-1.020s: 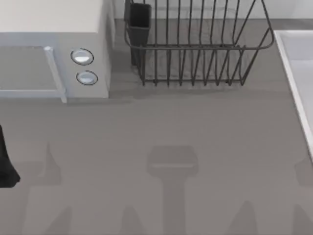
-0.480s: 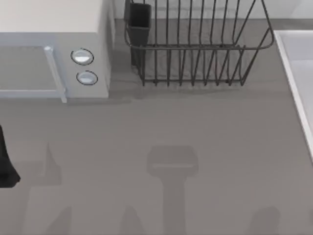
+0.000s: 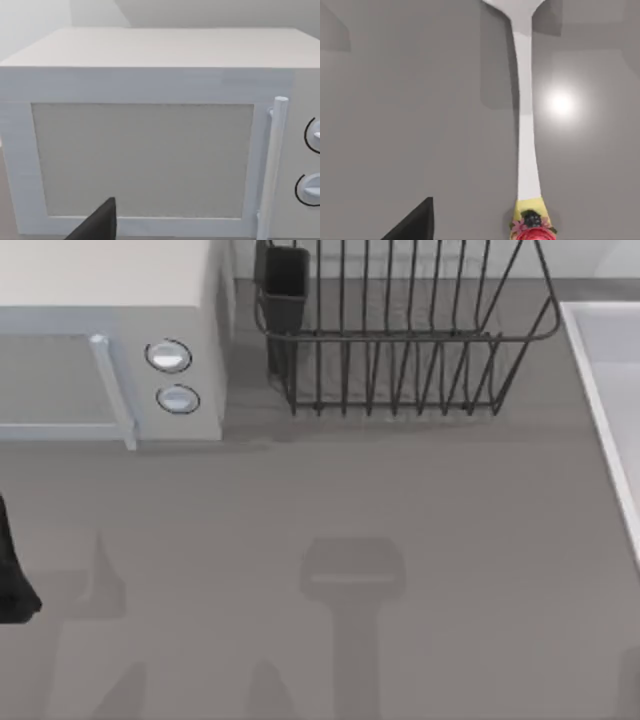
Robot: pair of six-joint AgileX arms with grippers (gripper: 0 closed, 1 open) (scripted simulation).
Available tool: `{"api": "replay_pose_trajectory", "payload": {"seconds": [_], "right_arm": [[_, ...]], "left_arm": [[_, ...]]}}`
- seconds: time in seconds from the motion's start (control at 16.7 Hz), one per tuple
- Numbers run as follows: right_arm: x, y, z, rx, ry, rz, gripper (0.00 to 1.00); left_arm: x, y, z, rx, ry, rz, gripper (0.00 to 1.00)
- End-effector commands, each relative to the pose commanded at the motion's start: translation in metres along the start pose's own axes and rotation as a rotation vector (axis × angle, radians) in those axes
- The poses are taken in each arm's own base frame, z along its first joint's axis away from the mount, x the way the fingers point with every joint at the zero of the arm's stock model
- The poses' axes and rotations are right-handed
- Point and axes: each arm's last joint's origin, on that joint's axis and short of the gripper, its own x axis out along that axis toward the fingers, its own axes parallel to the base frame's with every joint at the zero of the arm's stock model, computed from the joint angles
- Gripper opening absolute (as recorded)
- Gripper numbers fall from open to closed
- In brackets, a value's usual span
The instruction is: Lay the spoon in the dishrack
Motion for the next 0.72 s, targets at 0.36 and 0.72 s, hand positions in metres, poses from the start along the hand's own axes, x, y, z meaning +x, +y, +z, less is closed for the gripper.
{"api": "replay_pose_trajectory", "payload": {"seconds": [0.36, 0.72], "right_arm": [[0.005, -0.016, -0.018, -0.113, -0.026, 0.104, 1.00], [0.009, -0.016, -0.017, -0.115, -0.027, 0.105, 1.00]], "left_arm": [[0.000, 0.000, 0.000, 0.000, 0.000, 0.000, 1.00], [0.000, 0.000, 0.000, 0.000, 0.000, 0.000, 1.00]]}}
